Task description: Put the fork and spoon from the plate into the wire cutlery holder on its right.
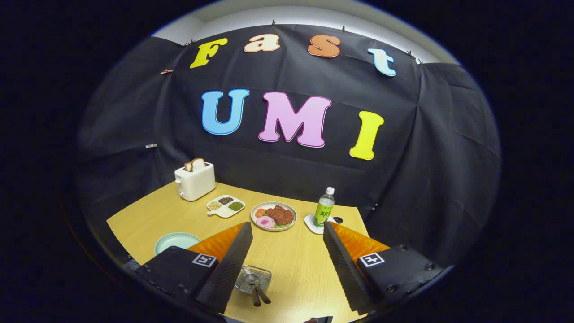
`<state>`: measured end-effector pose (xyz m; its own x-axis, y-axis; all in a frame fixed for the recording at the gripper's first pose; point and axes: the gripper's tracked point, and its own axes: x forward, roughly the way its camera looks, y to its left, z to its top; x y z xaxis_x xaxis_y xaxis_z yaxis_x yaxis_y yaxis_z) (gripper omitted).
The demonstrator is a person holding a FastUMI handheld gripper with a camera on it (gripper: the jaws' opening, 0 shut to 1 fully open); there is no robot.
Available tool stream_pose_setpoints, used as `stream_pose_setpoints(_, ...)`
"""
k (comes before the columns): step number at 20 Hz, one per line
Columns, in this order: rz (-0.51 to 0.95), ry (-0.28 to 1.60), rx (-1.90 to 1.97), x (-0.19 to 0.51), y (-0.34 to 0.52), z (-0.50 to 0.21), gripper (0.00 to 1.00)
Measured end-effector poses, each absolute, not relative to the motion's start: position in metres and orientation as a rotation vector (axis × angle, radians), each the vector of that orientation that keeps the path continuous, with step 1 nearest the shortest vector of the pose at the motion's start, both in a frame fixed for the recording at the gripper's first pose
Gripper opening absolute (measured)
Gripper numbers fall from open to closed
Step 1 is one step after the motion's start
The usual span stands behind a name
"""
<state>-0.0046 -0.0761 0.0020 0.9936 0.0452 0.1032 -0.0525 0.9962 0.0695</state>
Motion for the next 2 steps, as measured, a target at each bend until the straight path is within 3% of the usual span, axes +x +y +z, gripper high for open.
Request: stream_pose_setpoints(2, 0.059, -0.098, 0.063, -0.0027, -0.0715, 0.0009, 0.98)
